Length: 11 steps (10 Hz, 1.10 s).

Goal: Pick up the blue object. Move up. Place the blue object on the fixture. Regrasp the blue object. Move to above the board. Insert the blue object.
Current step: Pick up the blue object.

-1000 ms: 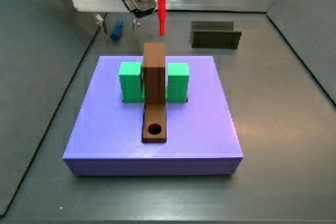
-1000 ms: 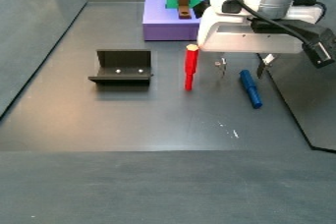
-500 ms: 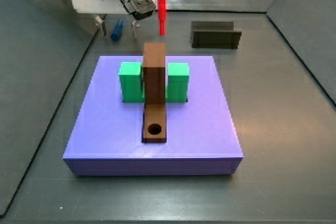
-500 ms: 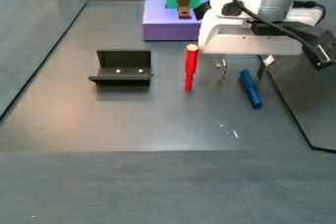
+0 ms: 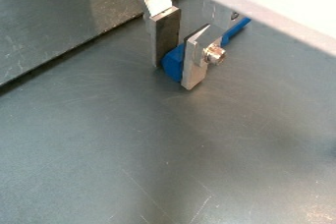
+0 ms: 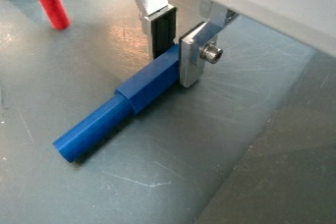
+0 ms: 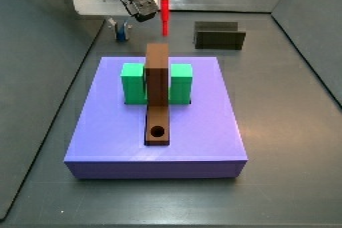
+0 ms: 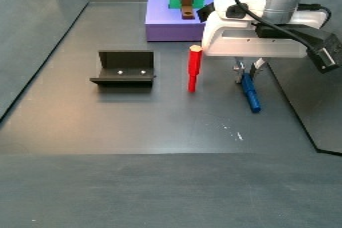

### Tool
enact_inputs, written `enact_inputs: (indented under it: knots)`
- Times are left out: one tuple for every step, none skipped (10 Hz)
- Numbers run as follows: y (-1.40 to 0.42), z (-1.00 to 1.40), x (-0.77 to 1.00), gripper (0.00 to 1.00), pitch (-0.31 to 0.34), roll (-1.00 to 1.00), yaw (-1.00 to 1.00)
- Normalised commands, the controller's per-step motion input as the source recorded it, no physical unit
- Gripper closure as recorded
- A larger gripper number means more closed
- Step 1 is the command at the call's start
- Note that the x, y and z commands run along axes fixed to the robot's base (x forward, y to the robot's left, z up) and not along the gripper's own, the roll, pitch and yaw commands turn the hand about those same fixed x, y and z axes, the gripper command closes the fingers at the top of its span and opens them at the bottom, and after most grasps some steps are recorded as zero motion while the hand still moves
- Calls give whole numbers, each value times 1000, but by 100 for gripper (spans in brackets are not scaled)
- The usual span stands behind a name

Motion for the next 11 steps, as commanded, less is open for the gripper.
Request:
enact_inputs:
  knots:
    - [0,0,0,100,0,0,0]
    - [0,0,0,100,0,0,0]
    - [0,0,0,100,0,0,0]
    - [0,0,0,100,0,0,0]
    - [0,0,0,100,0,0,0]
    - [0,0,0,100,0,0,0]
    - [0,0,0,100,0,0,0]
    - [0,0,0,100,0,0,0]
    - [0,0,0,100,0,0,0]
    - [0,0,0,100,0,0,0]
    - [0,0,0,100,0,0,0]
